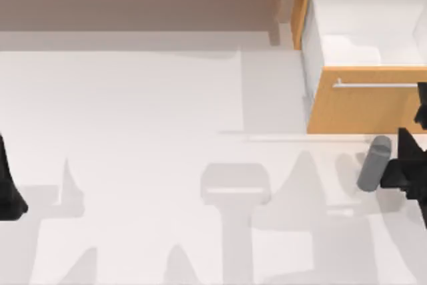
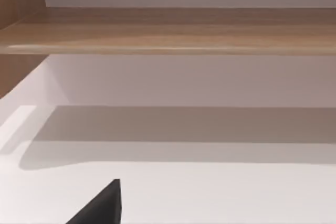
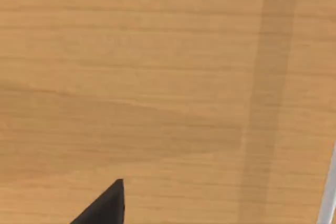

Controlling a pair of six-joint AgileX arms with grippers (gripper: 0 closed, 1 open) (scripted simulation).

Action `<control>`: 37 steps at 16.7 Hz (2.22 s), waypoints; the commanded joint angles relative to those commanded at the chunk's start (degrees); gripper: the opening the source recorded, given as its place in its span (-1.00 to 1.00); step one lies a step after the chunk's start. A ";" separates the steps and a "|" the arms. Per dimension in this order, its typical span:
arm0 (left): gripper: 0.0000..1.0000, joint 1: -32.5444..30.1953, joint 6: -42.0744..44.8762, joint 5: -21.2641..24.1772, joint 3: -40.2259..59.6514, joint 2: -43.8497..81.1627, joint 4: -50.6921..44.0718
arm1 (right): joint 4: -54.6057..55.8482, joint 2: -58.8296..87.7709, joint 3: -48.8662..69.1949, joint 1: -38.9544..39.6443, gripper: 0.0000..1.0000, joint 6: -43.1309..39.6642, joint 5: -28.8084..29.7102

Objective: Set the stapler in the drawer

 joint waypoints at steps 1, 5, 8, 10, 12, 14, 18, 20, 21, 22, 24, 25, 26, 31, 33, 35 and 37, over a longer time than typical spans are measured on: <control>1.00 0.00 0.00 0.00 0.00 0.00 0.00 | 0.10 -0.01 -0.12 0.05 1.00 0.00 0.05; 1.00 0.00 0.00 0.00 0.00 0.00 0.00 | -1.70 2.65 0.10 -0.09 1.00 0.27 -0.05; 1.00 0.00 0.00 0.00 0.00 0.00 0.00 | -6.79 -1.82 1.42 0.27 1.00 2.85 -0.17; 1.00 0.00 0.00 0.00 0.00 0.00 0.00 | -13.36 -6.48 2.73 0.51 1.00 6.05 -0.45; 1.00 0.00 0.00 0.00 0.00 0.00 0.00 | -22.31 -11.79 4.43 0.52 1.00 10.22 -0.94; 1.00 0.00 0.00 0.00 0.00 0.00 0.00 | -33.31 -17.48 6.56 0.18 1.00 15.16 -1.68; 1.00 0.00 0.00 0.00 0.00 0.00 0.00 | -59.67 -29.00 12.48 -2.10 1.00 26.81 -3.99; 1.00 0.00 0.00 0.00 0.00 0.00 0.00 | -73.87 -34.29 16.06 -4.17 1.00 33.09 -5.54; 1.00 0.00 0.00 0.00 0.00 0.00 0.00 | -81.06 -36.66 17.92 -5.49 1.00 36.25 -6.42; 1.00 0.00 0.00 0.00 0.00 0.00 0.00 | -88.25 -38.80 19.74 -6.95 1.00 39.39 -7.36; 1.00 0.00 0.00 0.00 0.00 0.00 0.00 | -102.44 -42.23 23.10 -10.23 1.00 45.52 -9.42; 1.00 0.00 0.00 0.00 0.00 0.00 0.00 | -109.37 -43.46 24.56 -12.01 1.00 48.47 -10.53; 1.00 0.00 0.00 0.00 0.00 0.00 0.00 | -116.08 -44.31 25.81 -13.85 1.00 51.30 -11.69; 1.00 0.00 0.00 0.00 0.00 0.00 0.00 | -144.87 -44.97 29.97 -22.99 1.00 63.24 -17.39; 1.00 0.00 0.00 0.00 0.00 0.00 0.00 | -153.11 -44.27 30.83 -26.06 1.00 66.64 -19.31; 1.00 0.00 0.00 0.00 0.00 0.00 0.00 | -159.12 -43.51 31.38 -28.48 1.00 69.17 -20.83; 1.00 0.00 0.00 0.00 0.00 0.00 0.00 | -162.70 -42.90 31.66 -30.02 1.00 70.71 -21.80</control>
